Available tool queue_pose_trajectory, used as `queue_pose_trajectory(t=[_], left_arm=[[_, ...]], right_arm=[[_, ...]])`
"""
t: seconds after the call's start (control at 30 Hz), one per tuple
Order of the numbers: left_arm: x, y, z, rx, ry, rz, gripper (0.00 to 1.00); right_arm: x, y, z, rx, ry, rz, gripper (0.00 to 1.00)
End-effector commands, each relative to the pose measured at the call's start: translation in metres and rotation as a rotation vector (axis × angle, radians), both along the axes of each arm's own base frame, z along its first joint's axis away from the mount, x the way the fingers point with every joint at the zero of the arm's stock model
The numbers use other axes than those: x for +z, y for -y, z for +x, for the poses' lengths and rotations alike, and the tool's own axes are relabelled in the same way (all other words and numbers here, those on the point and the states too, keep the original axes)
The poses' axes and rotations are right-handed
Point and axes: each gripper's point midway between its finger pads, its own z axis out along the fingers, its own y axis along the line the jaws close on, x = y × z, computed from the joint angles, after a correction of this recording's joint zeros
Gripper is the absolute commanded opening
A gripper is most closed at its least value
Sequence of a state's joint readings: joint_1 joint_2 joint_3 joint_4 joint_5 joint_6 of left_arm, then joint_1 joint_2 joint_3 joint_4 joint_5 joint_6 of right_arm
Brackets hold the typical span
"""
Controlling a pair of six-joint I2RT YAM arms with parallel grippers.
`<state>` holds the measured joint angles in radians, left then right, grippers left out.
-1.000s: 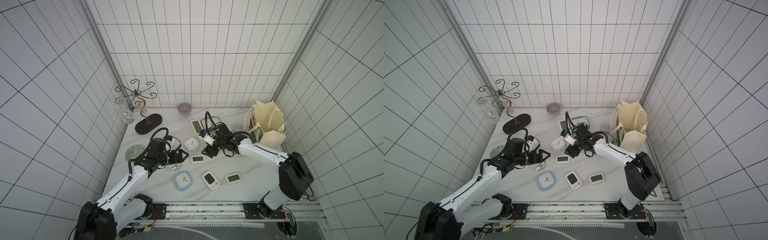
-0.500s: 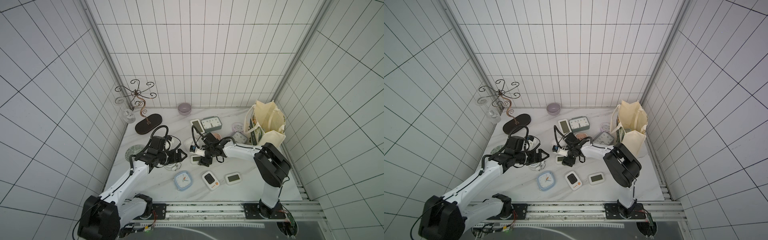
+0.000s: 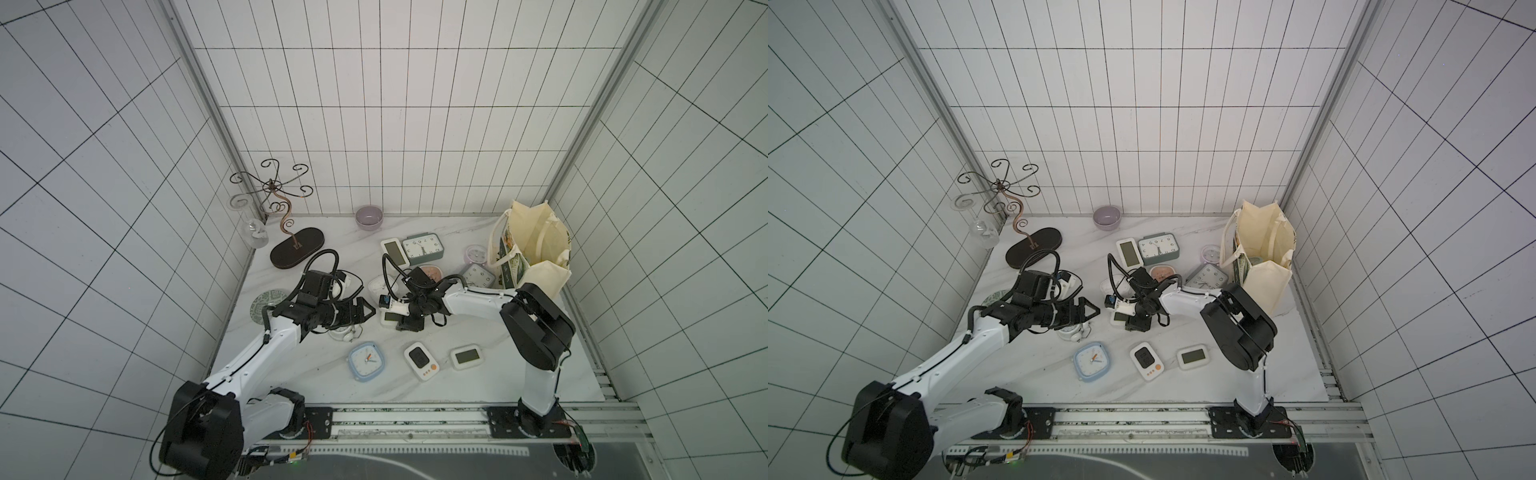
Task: Put the alarm clock into the canvas bag
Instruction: Pick up the alarm from the center of the board, then place the alarm at the canvas bag.
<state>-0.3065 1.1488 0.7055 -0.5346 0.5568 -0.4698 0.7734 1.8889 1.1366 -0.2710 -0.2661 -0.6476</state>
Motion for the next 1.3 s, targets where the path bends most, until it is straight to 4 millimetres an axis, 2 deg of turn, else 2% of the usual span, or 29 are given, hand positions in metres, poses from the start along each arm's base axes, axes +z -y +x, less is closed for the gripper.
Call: queue_pose_trajectory(t=[0.0, 0.1, 0.2, 0.3, 0.4, 0.47, 0.57, 0.67, 0.73, 0.8, 0.93, 1.17, 1.27], left_arm=[[0.016, 0.006, 0.011, -0.019, 0.052, -0.031, 0.92], [0.028, 0.01, 0.018, -0.021, 0.074, -0.053, 0.92], [0.049, 0.017, 0.028, -0.029, 0.118, -0.095, 0.92], [0.082, 0.029, 0.04, -0.043, 0.192, -0.184, 0.92], [0.124, 0.042, 0.046, -0.055, 0.283, -0.304, 0.92], [0.153, 0.053, 0.043, -0.091, 0.366, -0.364, 0.91], [0.177, 0.072, 0.037, -0.127, 0.459, -0.369, 0.91], [0.183, 0.09, 0.032, -0.151, 0.474, -0.365, 0.91], [0.183, 0.103, 0.028, -0.183, 0.447, -0.38, 0.91], [0.181, 0.113, 0.022, -0.21, 0.432, -0.385, 0.9], [0.179, 0.13, 0.008, -0.264, 0.437, -0.365, 0.9], [0.175, 0.129, 0.006, -0.261, 0.449, -0.299, 0.9], [0.172, 0.128, 0.006, -0.266, 0.452, -0.28, 0.9]], right_arm=[[0.027, 0.001, -0.011, 0.006, 0.009, 0.038, 0.43], [0.063, 0.005, -0.015, -0.035, 0.043, 0.107, 0.42], [0.112, 0.012, -0.009, -0.15, 0.071, 0.217, 0.44], [0.165, 0.03, 0.012, -0.314, 0.101, 0.335, 0.44], [0.222, 0.06, 0.032, -0.468, 0.184, 0.446, 0.44], [0.268, 0.091, 0.049, -0.608, 0.228, 0.553, 0.44], [0.328, 0.154, 0.076, -0.858, 0.236, 0.734, 0.4], [0.358, 0.215, 0.092, -1.059, 0.317, 0.772, 0.41], [0.368, 0.254, 0.103, -1.192, 0.371, 0.765, 0.41], [0.37, 0.288, 0.112, -1.294, 0.398, 0.762, 0.41], [0.353, 0.341, 0.129, -1.477, 0.367, 0.719, 0.42], [0.318, 0.38, 0.151, -1.618, 0.361, 0.576, 0.43], [0.297, 0.389, 0.165, -1.642, 0.336, 0.481, 0.41]])
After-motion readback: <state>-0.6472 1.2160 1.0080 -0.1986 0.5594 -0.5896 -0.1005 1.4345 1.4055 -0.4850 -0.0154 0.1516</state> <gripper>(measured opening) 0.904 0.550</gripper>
